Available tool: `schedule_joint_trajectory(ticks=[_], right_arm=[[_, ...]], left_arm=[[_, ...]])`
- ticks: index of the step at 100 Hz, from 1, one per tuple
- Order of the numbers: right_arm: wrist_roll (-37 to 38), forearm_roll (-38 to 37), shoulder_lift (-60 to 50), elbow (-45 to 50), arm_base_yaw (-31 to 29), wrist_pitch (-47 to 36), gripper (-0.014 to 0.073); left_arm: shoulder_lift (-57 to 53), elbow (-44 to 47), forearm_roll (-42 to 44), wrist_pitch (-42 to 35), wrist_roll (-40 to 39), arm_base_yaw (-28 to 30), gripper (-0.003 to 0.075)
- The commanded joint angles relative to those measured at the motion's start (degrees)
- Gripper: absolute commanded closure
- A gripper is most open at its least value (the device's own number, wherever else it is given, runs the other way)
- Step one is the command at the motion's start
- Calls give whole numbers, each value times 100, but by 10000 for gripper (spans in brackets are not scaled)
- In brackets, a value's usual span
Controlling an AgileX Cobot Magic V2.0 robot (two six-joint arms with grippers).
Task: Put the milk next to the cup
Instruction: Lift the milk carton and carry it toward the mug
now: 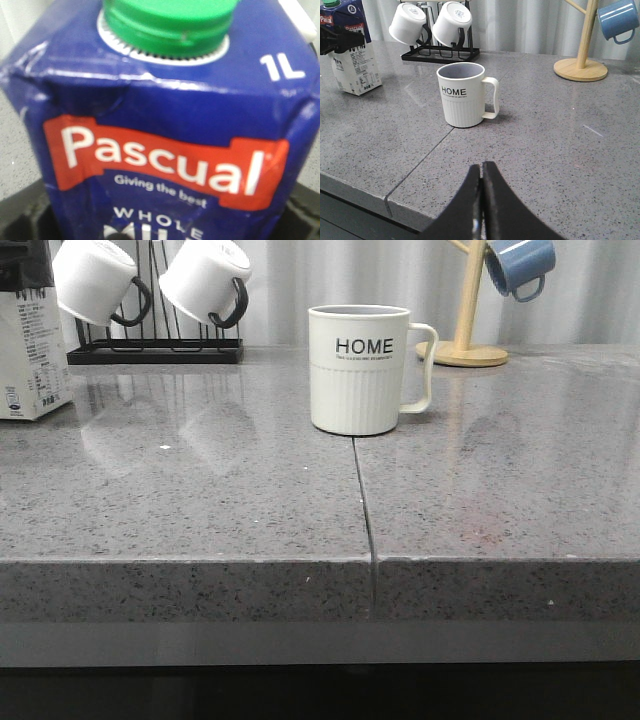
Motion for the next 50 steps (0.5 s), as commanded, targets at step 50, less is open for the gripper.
schedule_joint_trajectory(ticks=[50], right_arm=[[-49, -12, 73, -135, -31, -411, 658]], left_arm=[[-515, -198, -1621, -706, 1368, -1230, 556]])
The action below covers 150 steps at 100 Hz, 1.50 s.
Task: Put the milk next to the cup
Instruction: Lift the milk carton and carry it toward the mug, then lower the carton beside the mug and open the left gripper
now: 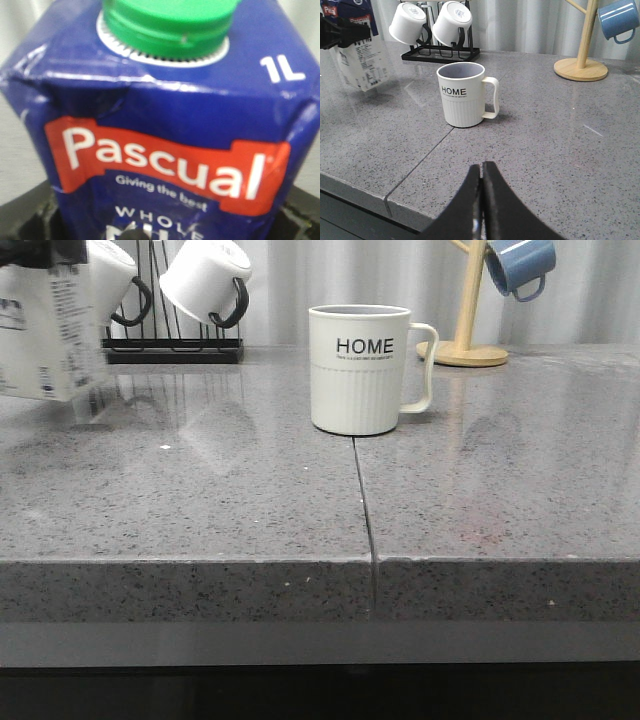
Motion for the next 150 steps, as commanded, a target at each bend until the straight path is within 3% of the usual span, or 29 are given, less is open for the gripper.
schedule_joint_trajectory(ticks=[1, 22, 60, 120, 129, 134, 146, 150], right_arm=[[-49, -12, 73, -135, -31, -419, 658], [-49, -12, 73, -135, -31, -419, 658], [-49, -12, 73, -135, -31, -419, 658], [-49, -12, 73, -135, -31, -419, 658], [-49, -12, 73, -135, -31, -419, 658], [-49, -12, 73, -135, -31, -419, 658], [-49, -12, 73, -135, -31, -419, 658], [-49, -12, 73, -135, -31, -419, 658]], left_arm=[[-236, -198, -266, -634, 43, -316, 556], [-8, -306, -790, -979, 526, -1060, 585], [650, -974, -1081, -1110, 622, -2015, 584], [1031, -1054, -1232, -985, 622, -2300, 577], [1031, -1042, -1232, -961, 622, -2300, 485], [1031, -1042, -1232, -950, 622, -2288, 374], [1020, -1042, -1232, -950, 622, -2288, 29], [1020, -1042, -1232, -950, 622, -2288, 4]])
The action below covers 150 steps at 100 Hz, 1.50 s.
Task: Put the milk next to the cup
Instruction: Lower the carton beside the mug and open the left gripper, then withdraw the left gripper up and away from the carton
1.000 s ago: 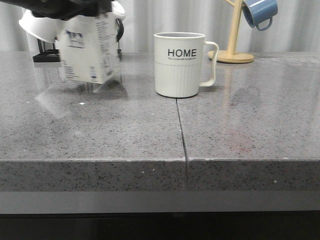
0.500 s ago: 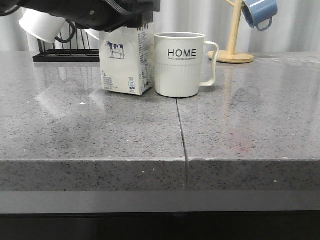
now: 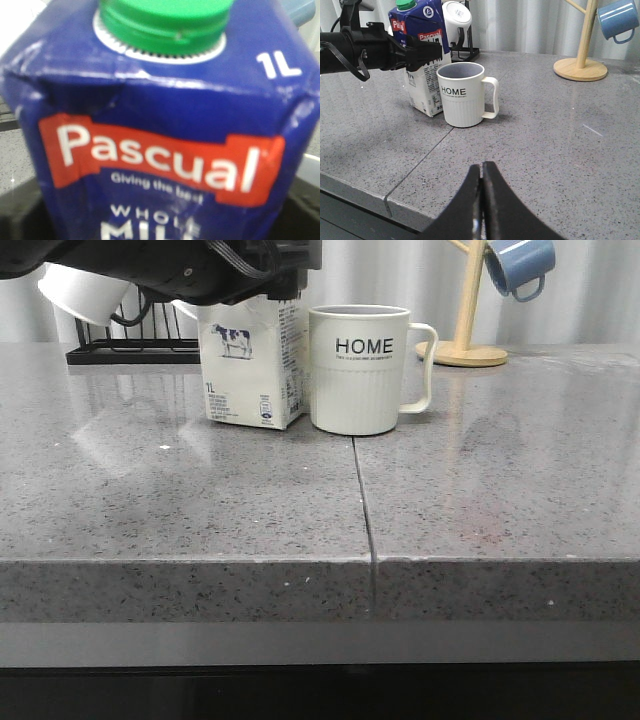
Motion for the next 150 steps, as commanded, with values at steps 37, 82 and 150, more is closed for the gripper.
schedule_joint_trajectory(ticks=[37, 82, 150], right_arm=[[-49, -12, 73, -135, -31, -419, 658], [-49, -12, 73, -135, -31, -419, 658], [-49, -12, 73, -135, -31, -419, 658]], left_arm=[[-632, 174, 53, -231, -22, -32, 59], [-2434, 1686, 909, 147, -91, 147, 95], [-4813, 2229, 4358, 2455, -3385, 3204, 741]])
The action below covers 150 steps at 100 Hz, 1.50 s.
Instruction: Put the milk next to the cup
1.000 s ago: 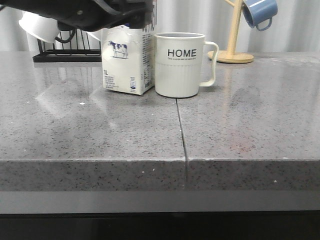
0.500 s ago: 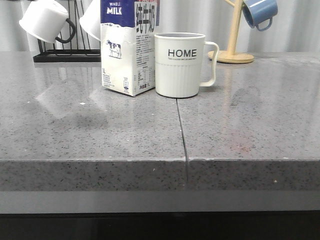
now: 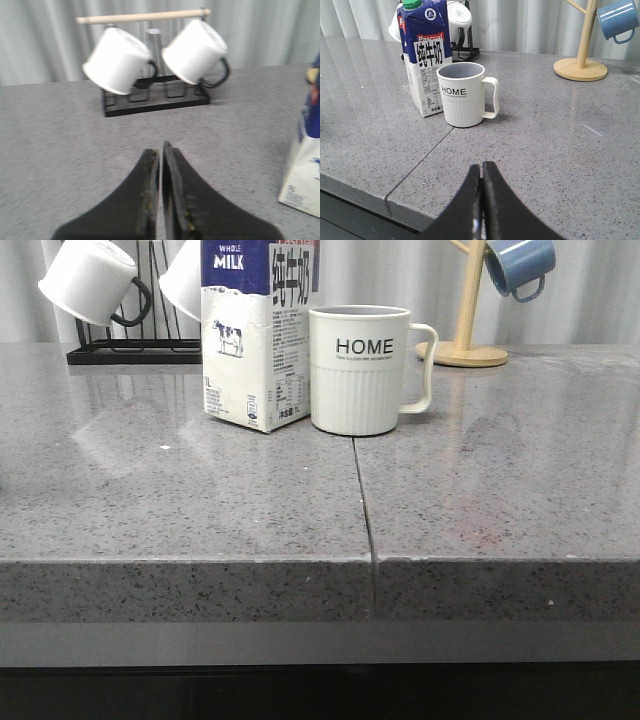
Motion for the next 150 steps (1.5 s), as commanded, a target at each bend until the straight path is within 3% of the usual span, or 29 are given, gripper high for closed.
schedule_joint_trajectory(ticks=[1, 41, 80, 106, 124, 150], right_arm=[[-49, -12, 73, -135, -31, -419, 658], [-49, -12, 73, -135, -31, -419, 658], [-49, -12, 73, -135, -31, -419, 658], [-49, -12, 73, -135, -31, -419, 658], [-49, -12, 73, -135, -31, -419, 658], [-49, -12, 73, -135, -31, -419, 658]], left_arm=[[-367, 36, -32, -276, -90, 195, 741], [-2133, 1178, -163, 626, -90, 361, 741], [-3751, 1742, -132, 1465, -90, 361, 741], [-4577, 2197, 51, 1464, -80, 361, 741], [-4913, 2830, -305, 953, -40, 397, 741], [-5312, 3744, -984, 160, 1036, 717, 741]])
